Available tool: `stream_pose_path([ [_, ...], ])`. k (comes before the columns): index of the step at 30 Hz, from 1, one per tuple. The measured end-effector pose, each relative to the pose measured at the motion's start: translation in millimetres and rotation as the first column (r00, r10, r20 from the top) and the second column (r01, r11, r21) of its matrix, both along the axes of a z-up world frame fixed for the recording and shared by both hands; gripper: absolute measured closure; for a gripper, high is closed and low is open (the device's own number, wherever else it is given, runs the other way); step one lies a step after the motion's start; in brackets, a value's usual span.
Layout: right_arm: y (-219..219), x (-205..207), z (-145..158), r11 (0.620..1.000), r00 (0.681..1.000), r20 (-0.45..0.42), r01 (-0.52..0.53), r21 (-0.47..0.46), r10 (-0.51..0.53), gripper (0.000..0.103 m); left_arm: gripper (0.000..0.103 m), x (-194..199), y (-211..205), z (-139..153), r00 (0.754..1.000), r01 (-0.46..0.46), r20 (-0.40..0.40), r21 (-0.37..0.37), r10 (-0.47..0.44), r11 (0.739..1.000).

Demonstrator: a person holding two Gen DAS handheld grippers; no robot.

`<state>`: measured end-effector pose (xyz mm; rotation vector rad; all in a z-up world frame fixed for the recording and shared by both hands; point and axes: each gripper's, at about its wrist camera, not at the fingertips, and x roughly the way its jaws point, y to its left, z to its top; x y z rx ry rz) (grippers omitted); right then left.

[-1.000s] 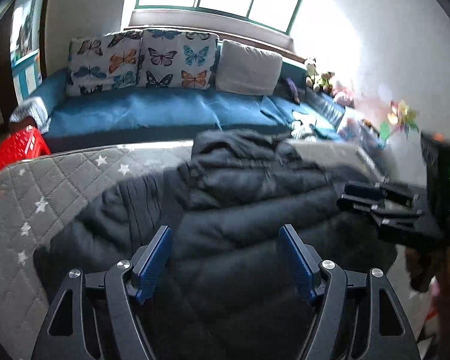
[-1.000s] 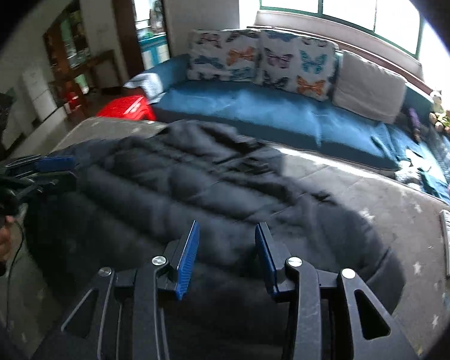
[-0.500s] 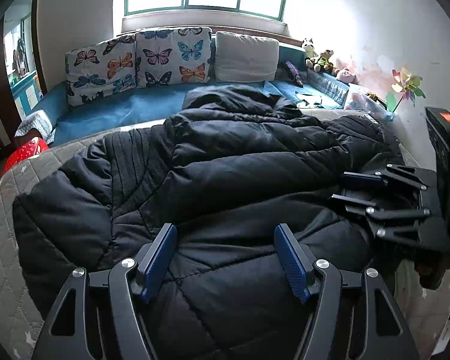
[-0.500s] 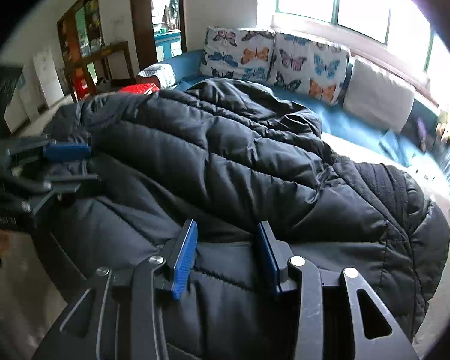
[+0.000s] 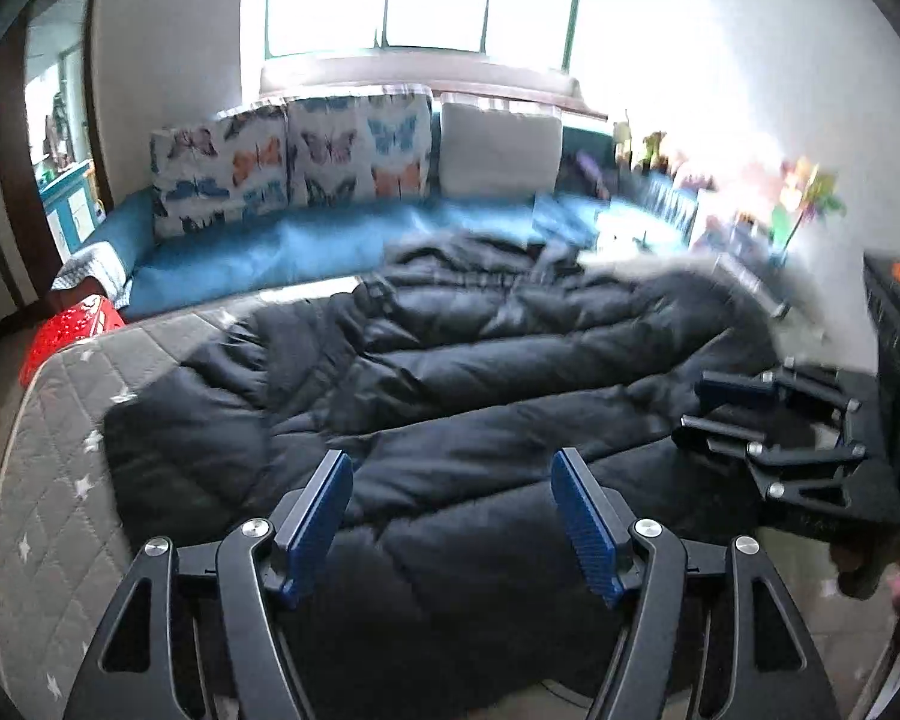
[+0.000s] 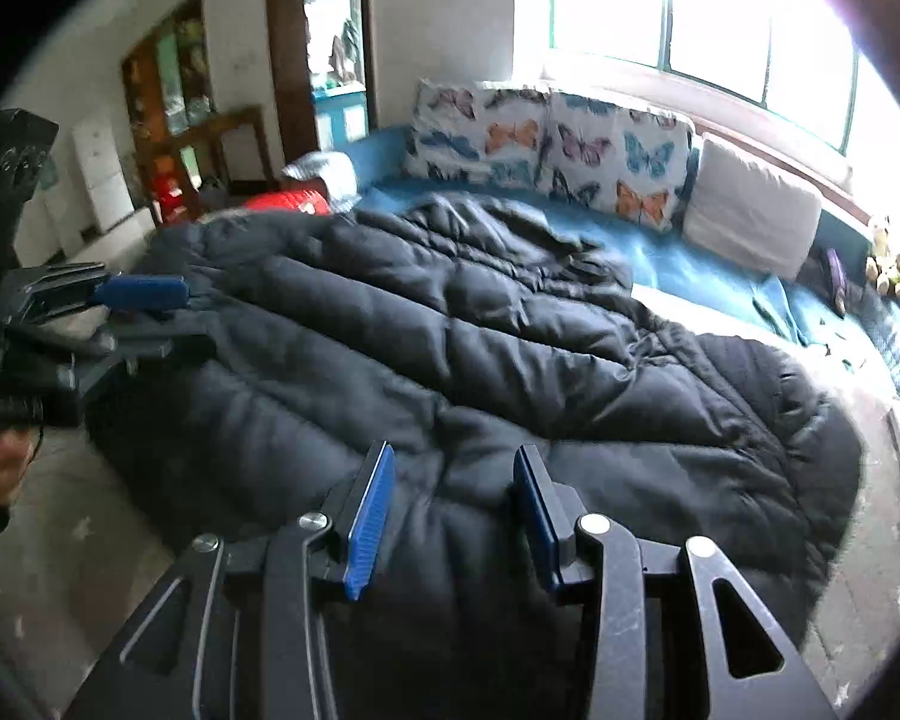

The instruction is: Fold large clothes

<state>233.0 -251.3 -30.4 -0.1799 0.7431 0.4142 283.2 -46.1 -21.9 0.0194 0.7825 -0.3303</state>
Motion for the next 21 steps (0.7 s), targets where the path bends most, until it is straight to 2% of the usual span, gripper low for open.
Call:
stream_pose_path([
  [2, 0, -13, 0, 1.0, 1.0, -0.009, -0.013, -0.006, 0.013, 0.058, 0.03, -11, 8, 3, 1.0, -0.006, 0.001, -0.031, 0.006, 1.0],
  [4, -1, -24, -3, 0.999, 0.999, -0.037, -0.026, 0.02, 0.026, 0.058, 0.03, -20, 15, -3, 1.0, -0.025, -0.007, -0.014, 0.025, 1.0],
  [9, 4, -32, -26, 0.999, 0.999, -0.043, 0.0, -0.032, -0.001, 0.057, 0.031, -19, 26, -25, 0.997, -0.043, -0.063, -0.047, 0.04, 0.998],
  [13, 7, -28, -36, 0.999, 0.999, -0.046, 0.014, -0.045, -0.016, 0.057, 0.031, -16, 23, -37, 0.996, -0.04, -0.077, -0.012, 0.039, 0.999],
  [16, 4, -32, -27, 1.0, 0.998, -0.061, 0.004, -0.024, -0.005, 0.057, 0.031, -18, 21, -35, 0.997, -0.032, -0.068, 0.014, 0.033, 0.999],
  [21, -29, -23, 2, 0.997, 0.996, -0.066, 0.068, 0.048, -0.065, 0.057, 0.03, -18, 41, -7, 0.997, -0.068, -0.025, -0.031, 0.067, 0.997],
])
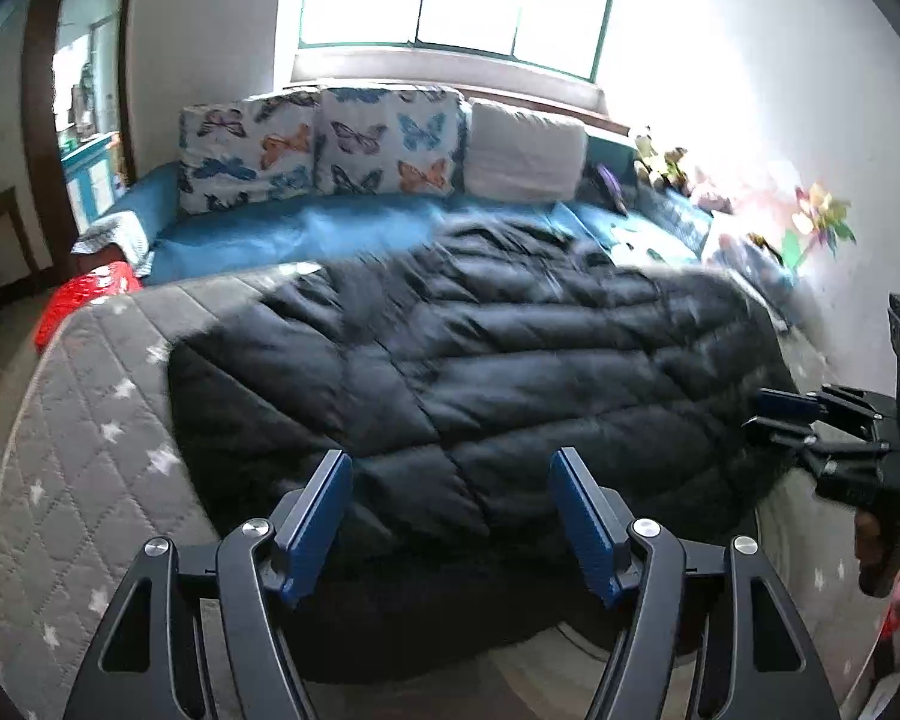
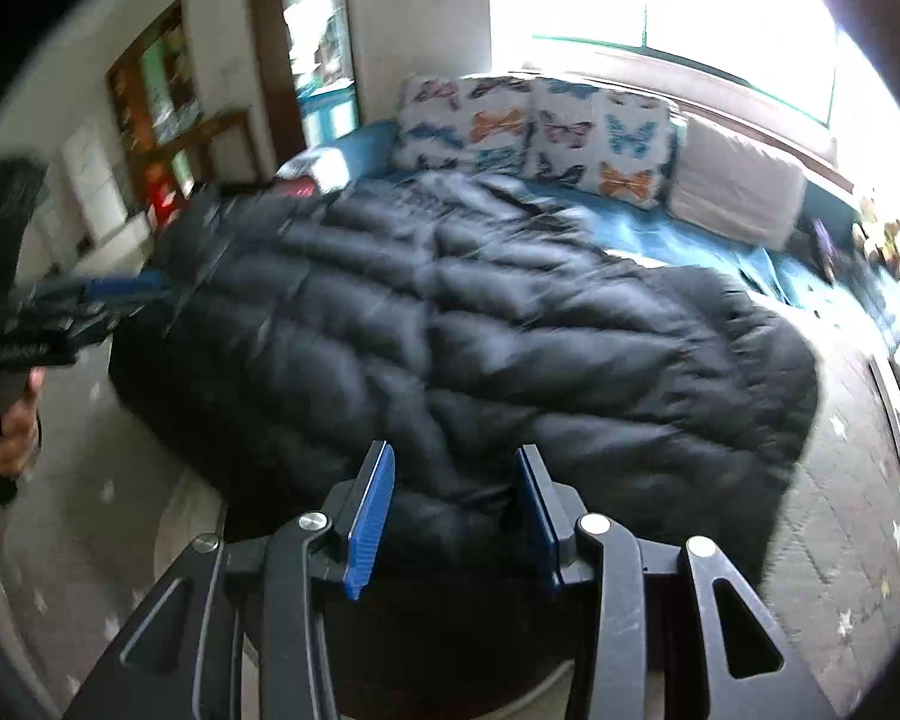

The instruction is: Fold large clothes

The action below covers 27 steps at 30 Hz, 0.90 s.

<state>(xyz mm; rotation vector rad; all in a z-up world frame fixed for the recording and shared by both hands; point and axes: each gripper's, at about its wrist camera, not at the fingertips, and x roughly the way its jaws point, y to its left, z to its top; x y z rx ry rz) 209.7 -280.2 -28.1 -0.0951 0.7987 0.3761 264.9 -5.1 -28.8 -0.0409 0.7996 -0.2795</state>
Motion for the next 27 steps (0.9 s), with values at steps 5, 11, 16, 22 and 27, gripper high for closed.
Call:
stream_pose_path([
  [5, -36, 38, 12, 0.993, 0.993, -0.014, 0.119, -0.004, -0.119, 0.057, 0.031, 30, 39, 7, 0.996, -0.085, -0.029, -0.029, 0.084, 0.996],
  [11, -52, 80, 7, 0.985, 0.985, -0.029, 0.17, 0.032, -0.169, 0.058, 0.032, 60, 69, 5, 0.992, -0.121, -0.058, -0.088, 0.116, 0.989],
  [16, -58, 109, -25, 0.977, 0.97, -0.119, 0.211, -0.03, -0.213, 0.063, 0.037, 82, 69, -19, 0.984, -0.135, -0.13, -0.075, 0.124, 0.988],
  [22, -53, 108, -6, 0.974, 0.968, -0.118, 0.218, -0.055, -0.223, 0.065, 0.037, 94, 67, -28, 0.981, -0.142, -0.149, -0.106, 0.125, 0.984],
  [27, -11, 112, 20, 0.992, 0.992, -0.054, 0.11, -0.053, -0.113, 0.065, 0.037, 102, 64, -27, 0.98, -0.136, -0.16, -0.091, 0.12, 0.987],
])
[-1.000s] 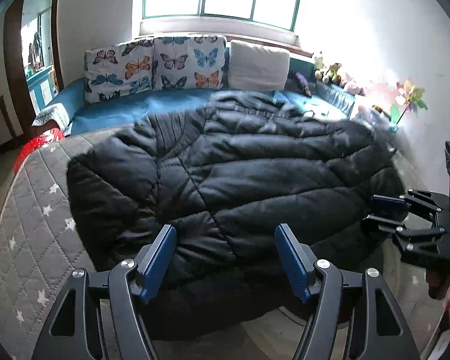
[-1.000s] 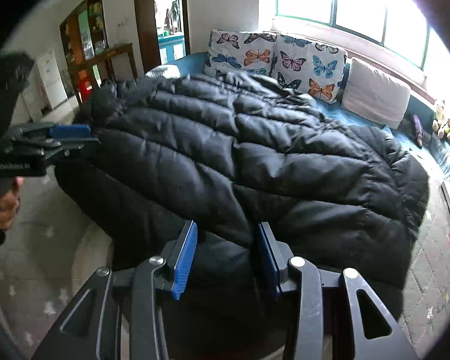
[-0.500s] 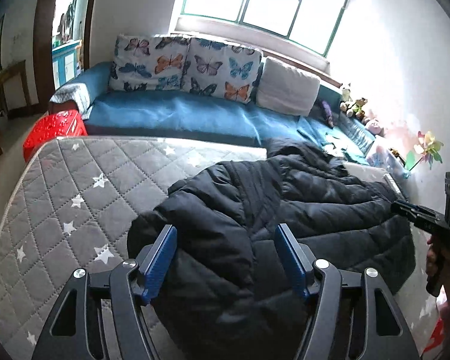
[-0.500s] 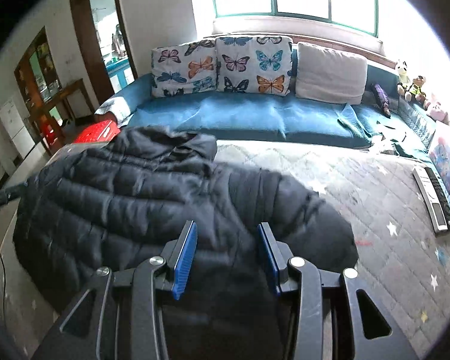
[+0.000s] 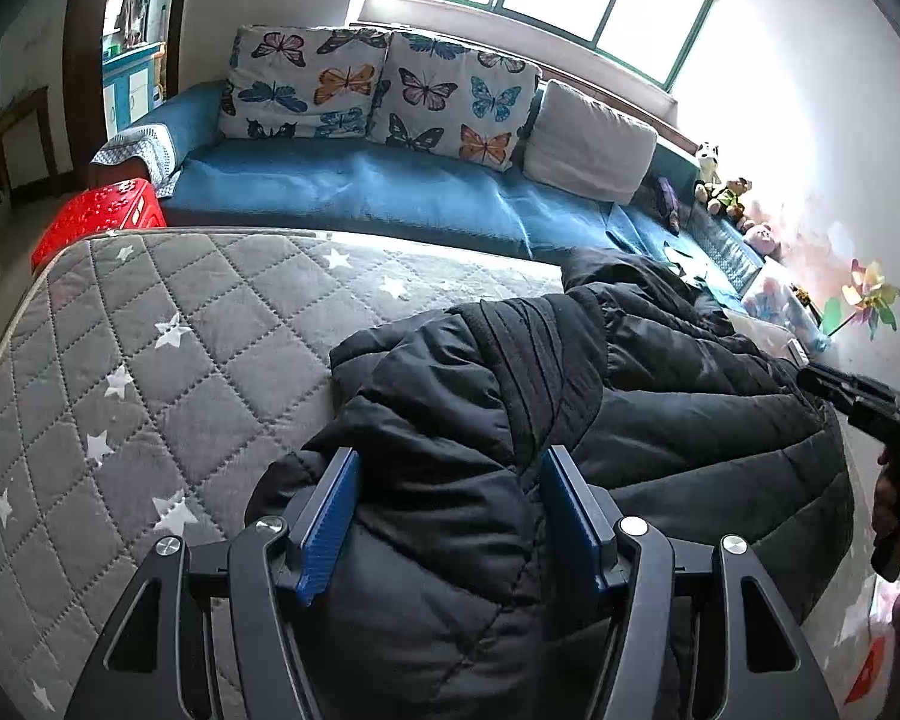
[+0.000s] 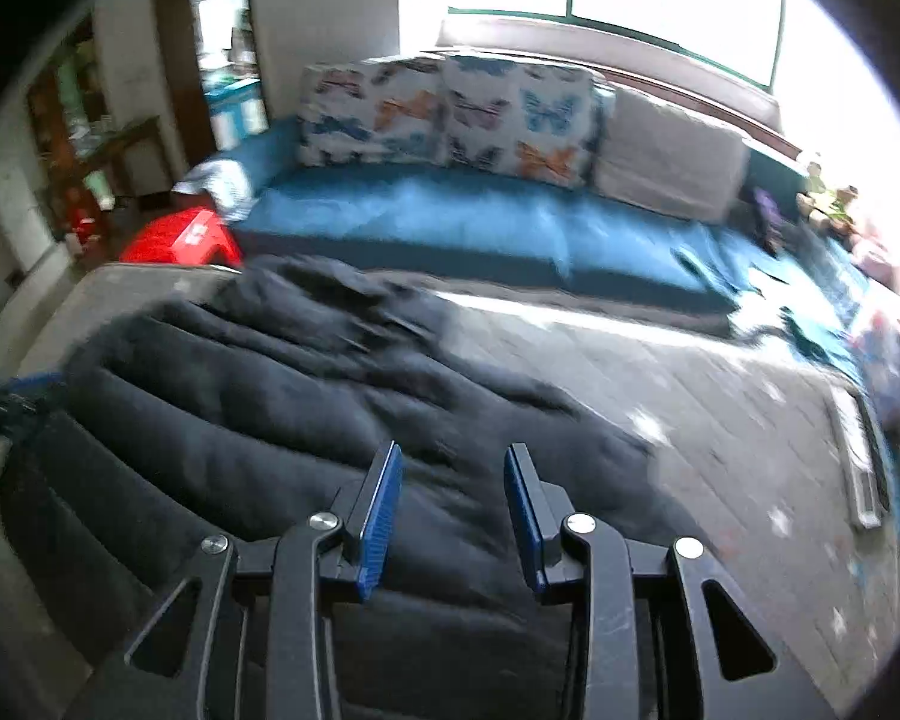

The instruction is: Fold large clothes

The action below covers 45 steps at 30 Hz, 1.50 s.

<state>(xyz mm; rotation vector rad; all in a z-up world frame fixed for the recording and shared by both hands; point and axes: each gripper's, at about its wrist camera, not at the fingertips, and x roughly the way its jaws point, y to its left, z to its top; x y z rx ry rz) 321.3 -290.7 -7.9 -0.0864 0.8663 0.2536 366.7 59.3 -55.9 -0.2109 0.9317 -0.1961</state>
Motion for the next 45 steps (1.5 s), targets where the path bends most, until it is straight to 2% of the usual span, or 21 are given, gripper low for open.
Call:
stream_pose_path([
  [2, 20, 9, 1, 0.998, 0.998, -0.018, -0.053, 0.032, 0.054, 0.065, 0.037, 2, -1, 0, 1.0, 0.002, -0.002, -0.001, -0.002, 1.0],
  [6, 64, 36, -7, 0.991, 0.991, -0.044, -0.129, 0.031, 0.13, 0.065, 0.037, 3, -1, -2, 1.0, 0.007, -0.007, -0.008, -0.007, 1.0],
  [8, 75, 49, -16, 0.991, 0.988, -0.076, -0.13, 0.031, 0.132, 0.065, 0.037, 4, -1, -3, 1.0, 0.011, -0.008, -0.013, -0.011, 1.0],
  [11, 82, 69, -50, 0.996, 0.978, -0.195, -0.078, -0.033, 0.07, 0.065, 0.037, 7, -1, -6, 1.0, 0.013, -0.004, -0.011, -0.013, 1.0],
  [14, 78, 68, -48, 0.997, 0.979, -0.195, -0.07, -0.025, 0.064, 0.065, 0.036, 6, -2, -5, 1.0, 0.012, 0.002, -0.002, -0.012, 1.0],
  [18, 69, 50, -25, 0.996, 0.988, -0.137, -0.08, -0.026, 0.076, 0.063, 0.036, -2, -8, 3, 0.999, 0.003, 0.032, 0.05, -0.005, 0.999],
  [22, 55, 16, -4, 0.996, 0.992, -0.095, -0.089, -0.033, 0.085, 0.062, 0.029, -20, -16, 18, 0.998, -0.013, 0.063, 0.095, 0.007, 0.995],
  [28, 47, -20, 15, 0.994, 0.994, -0.052, -0.096, -0.05, 0.093, 0.051, 0.019, -60, -31, 41, 0.995, -0.006, 0.102, 0.149, -0.009, 0.989],
  [32, 44, -40, 20, 0.994, 0.996, -0.026, -0.088, -0.063, 0.087, 0.049, 0.016, -87, -39, 51, 0.993, 0.004, 0.12, 0.157, -0.023, 0.988],
  [39, 34, -77, 21, 0.995, 0.997, 0.01, -0.077, -0.061, 0.078, 0.049, 0.015, -137, -45, 69, 0.99, -0.006, 0.142, 0.168, -0.018, 0.986],
  [45, 34, -110, 15, 0.995, 0.997, 0.037, -0.072, -0.068, 0.074, 0.048, 0.015, -180, -52, 82, 0.984, -0.011, 0.177, 0.207, -0.026, 0.978],
])
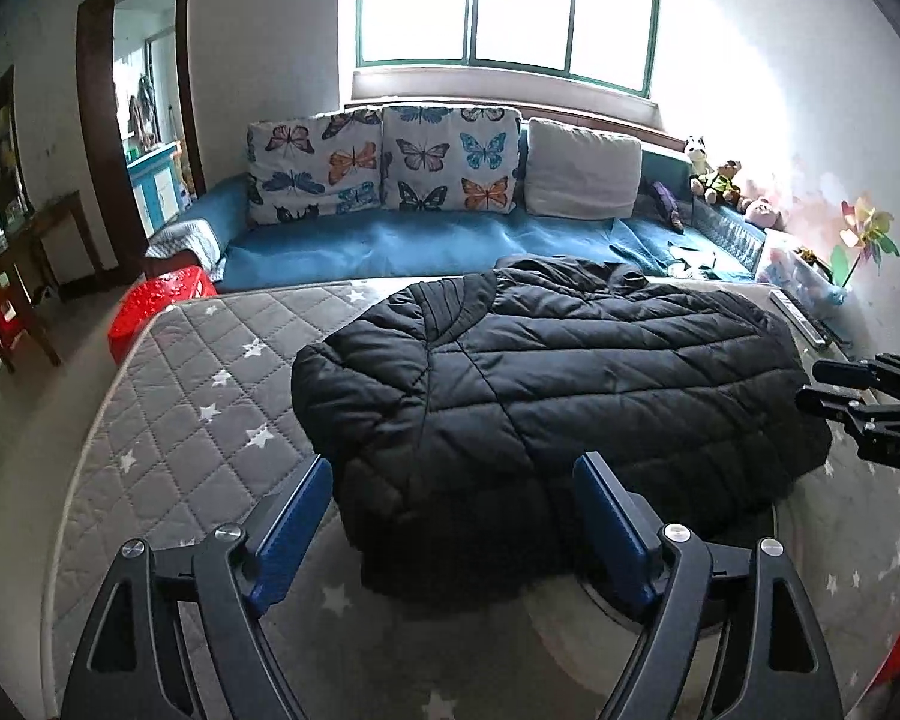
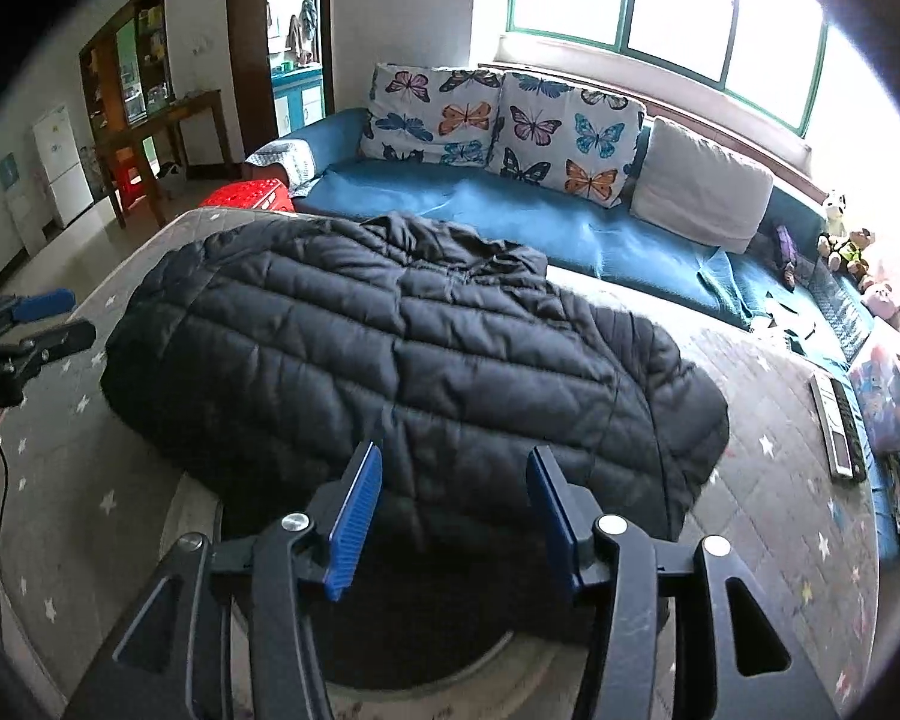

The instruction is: Fold large clothes

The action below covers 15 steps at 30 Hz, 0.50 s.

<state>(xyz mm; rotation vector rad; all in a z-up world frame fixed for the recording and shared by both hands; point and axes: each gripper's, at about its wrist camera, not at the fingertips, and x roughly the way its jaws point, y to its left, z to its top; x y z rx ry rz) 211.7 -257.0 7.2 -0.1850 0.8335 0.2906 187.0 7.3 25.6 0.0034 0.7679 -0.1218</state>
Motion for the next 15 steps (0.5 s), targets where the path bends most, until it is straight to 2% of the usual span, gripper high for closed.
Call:
stream_pose_path([
  [7, -7, -26, -4, 0.999, 1.0, 0.007, 0.014, 0.035, -0.014, 0.047, 0.015, -36, -6, 11, 1.0, 0.014, 0.02, -0.006, -0.014, 1.0],
  [15, -21, -45, -4, 0.997, 0.998, 0.023, 0.051, 0.064, -0.052, 0.046, 0.014, -59, -8, 14, 0.999, 0.028, 0.016, -0.025, -0.028, 0.999],
])
